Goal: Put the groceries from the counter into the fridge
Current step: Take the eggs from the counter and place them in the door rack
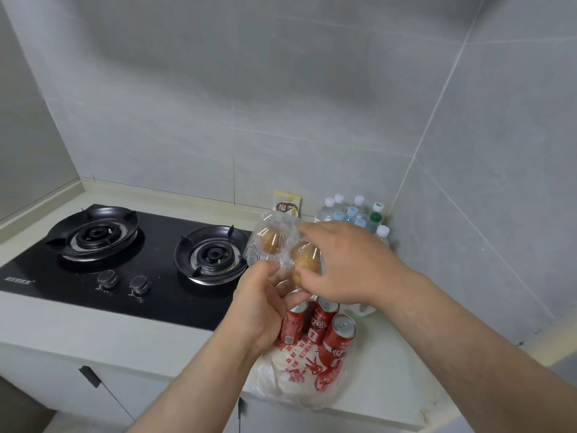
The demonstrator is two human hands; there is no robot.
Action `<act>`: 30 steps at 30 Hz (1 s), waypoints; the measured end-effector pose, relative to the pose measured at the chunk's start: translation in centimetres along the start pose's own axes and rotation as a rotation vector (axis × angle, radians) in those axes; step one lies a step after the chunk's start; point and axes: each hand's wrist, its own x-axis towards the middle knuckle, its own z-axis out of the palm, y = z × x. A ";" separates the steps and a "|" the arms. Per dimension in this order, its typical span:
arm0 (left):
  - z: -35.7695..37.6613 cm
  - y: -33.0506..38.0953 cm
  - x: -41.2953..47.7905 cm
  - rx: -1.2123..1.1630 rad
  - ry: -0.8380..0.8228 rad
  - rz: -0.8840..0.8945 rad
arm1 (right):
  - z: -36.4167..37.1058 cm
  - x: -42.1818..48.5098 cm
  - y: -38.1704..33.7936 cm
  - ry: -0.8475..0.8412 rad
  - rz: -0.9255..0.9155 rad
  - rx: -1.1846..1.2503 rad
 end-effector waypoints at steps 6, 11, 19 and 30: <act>-0.4 0.1 -0.2 0.059 0.019 0.010 | 0.3 0.2 -0.2 -0.013 -0.117 -0.076; -0.1 0.6 -0.5 0.088 -0.076 0.035 | 0.1 0.3 -0.7 -0.017 -0.137 -0.014; 0.3 0.5 -0.8 0.018 -0.020 -0.038 | 0.0 0.4 -1.5 -0.060 -0.149 -0.105; 0.5 0.4 -0.6 -0.055 0.026 -0.123 | 0.0 0.6 -1.7 -0.067 -0.172 -0.150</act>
